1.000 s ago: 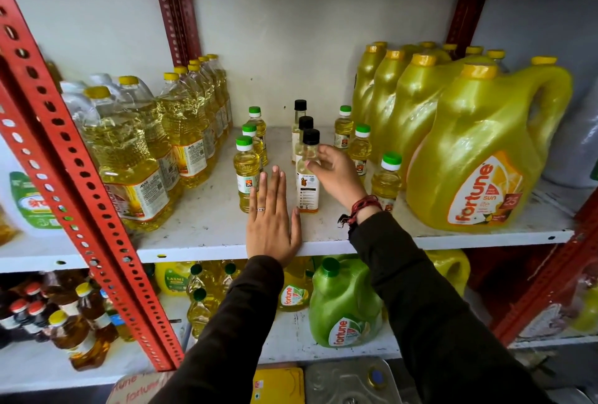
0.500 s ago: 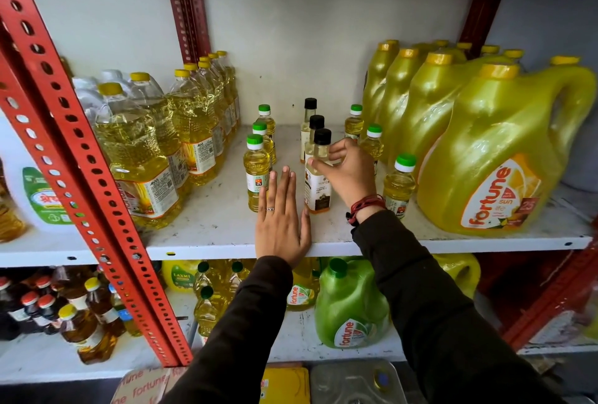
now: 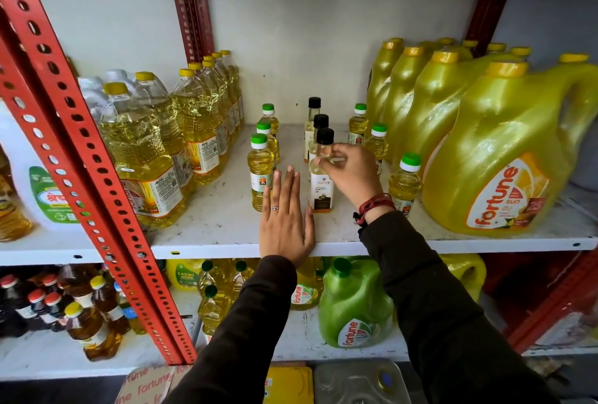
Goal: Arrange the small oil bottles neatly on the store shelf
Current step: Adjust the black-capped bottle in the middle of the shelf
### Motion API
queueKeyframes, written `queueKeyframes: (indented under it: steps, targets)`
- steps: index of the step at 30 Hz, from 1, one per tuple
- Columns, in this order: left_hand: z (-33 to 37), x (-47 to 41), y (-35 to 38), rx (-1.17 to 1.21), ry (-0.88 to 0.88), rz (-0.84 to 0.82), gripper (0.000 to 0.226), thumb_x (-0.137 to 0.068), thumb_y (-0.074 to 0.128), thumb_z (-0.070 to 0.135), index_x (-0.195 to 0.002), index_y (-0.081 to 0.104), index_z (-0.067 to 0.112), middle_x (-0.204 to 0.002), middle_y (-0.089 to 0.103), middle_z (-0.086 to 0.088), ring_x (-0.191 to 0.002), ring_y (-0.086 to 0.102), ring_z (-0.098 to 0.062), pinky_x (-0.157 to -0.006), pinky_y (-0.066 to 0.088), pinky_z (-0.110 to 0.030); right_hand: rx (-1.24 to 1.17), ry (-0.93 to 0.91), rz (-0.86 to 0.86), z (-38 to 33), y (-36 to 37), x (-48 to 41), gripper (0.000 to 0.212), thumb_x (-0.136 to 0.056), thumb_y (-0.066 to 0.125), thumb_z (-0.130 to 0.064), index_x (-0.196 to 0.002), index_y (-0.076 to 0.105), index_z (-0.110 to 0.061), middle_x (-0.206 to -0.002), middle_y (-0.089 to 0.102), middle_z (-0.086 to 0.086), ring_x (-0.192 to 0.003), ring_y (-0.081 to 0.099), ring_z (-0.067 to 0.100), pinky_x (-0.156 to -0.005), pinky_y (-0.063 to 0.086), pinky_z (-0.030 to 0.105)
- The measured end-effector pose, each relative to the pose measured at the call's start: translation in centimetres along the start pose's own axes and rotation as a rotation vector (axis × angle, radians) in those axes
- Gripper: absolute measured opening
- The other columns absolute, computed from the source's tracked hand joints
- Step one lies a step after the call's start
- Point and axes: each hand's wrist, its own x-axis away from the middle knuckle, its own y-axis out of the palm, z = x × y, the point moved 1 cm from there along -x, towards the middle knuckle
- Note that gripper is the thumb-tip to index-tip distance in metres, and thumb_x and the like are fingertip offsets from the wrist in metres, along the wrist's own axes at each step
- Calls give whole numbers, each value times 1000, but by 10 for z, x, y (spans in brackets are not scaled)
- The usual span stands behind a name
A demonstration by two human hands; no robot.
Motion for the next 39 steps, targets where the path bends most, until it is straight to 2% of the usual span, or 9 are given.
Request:
queueKeyframes:
  steps: [6, 11, 16, 32, 39]
  targets:
    - [0, 0, 0, 27, 0, -4, 70, -102, 28, 39, -163, 20, 4, -172, 12, -13, -160, 4, -27, -130, -4, -41, 73, -46, -8, -6, -7, 8, 25, -87, 74, -28, -108, 76, -14, -104, 78, 6, -93, 73, 21, -87, 57, 31]
    - [0, 0, 0, 39, -14, -10, 71, -101, 28, 38, -163, 18, 5, -172, 12, -12, -160, 4, -27, -130, -9, -37, 86, -48, -7, -10, -15, 24, 27, -87, 72, -29, -109, 75, -13, -106, 77, 5, -94, 72, 21, -89, 57, 37]
    - [0, 0, -3, 54, -23, -5, 71, -100, 30, 36, -163, 19, 4, -172, 13, -12, -160, 5, -28, -129, -12, -35, 92, -56, 22, -13, -23, 44, 26, -87, 73, -32, -108, 76, -16, -103, 78, 3, -85, 73, 23, -82, 59, 43]
    - [0, 0, -2, 65, -34, -15, 71, -101, 28, 39, -163, 19, 5, -172, 11, -11, -160, 5, -27, -128, -14, -33, 81, -42, 12, -18, -32, 65, 26, -87, 72, -33, -108, 76, -17, -102, 78, 4, -92, 73, 19, -84, 61, 41]
    - [0, 1, -2, 67, -25, -12, 72, -100, 27, 39, -163, 19, 4, -172, 10, -11, -160, 4, -28, -128, -14, -34, 55, 8, 9, -16, -31, 64, 40, -83, 77, -37, -114, 72, -12, -108, 76, 4, -94, 73, 15, -84, 61, 31]
